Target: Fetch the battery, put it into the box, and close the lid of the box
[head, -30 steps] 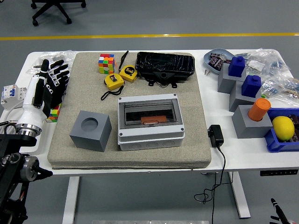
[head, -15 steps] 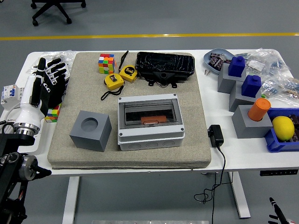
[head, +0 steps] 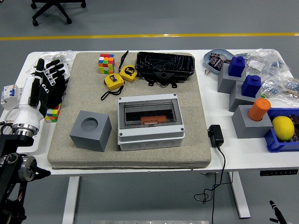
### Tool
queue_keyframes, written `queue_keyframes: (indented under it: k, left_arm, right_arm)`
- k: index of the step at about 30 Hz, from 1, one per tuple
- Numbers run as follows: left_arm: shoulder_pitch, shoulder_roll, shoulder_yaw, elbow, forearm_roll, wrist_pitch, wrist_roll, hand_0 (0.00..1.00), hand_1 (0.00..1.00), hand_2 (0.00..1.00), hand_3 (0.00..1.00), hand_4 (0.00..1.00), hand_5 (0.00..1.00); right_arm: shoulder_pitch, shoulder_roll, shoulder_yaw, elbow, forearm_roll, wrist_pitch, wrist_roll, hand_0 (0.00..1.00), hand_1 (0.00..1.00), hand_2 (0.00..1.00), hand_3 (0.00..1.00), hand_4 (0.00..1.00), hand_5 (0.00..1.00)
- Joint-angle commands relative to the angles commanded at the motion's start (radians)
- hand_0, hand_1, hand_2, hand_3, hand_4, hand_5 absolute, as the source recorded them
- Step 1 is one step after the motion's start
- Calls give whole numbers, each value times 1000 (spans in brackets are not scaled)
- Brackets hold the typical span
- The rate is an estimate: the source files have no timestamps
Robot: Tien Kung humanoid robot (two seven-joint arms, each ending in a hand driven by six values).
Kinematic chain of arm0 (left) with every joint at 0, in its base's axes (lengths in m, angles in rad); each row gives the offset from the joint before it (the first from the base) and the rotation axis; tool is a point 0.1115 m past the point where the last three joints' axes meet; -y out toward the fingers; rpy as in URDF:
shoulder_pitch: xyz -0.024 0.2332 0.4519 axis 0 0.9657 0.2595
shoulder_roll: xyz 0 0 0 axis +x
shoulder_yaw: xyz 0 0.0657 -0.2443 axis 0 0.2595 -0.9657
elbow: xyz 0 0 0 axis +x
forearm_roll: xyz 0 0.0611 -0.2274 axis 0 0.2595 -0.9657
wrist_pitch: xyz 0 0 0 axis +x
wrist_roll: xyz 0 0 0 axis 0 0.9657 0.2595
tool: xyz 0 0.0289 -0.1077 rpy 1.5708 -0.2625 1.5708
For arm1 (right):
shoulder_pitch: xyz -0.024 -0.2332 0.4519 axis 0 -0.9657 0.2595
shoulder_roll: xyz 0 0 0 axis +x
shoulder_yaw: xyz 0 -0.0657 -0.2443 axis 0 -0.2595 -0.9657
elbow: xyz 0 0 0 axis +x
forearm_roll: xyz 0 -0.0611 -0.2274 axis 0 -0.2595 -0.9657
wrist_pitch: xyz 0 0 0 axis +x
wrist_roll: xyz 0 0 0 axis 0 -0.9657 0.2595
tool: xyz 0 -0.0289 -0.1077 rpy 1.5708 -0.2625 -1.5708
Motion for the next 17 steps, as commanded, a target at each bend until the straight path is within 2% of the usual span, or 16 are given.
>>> queue_keyframes:
  k: [17]
  left_arm:
    - [0, -3, 0, 0, -1, 1, -2, 741, 749, 750, 738, 998, 998]
  right_arm:
    - [1, 2, 1, 0, 0, 0, -1, 900, 792, 768, 809, 998, 998]
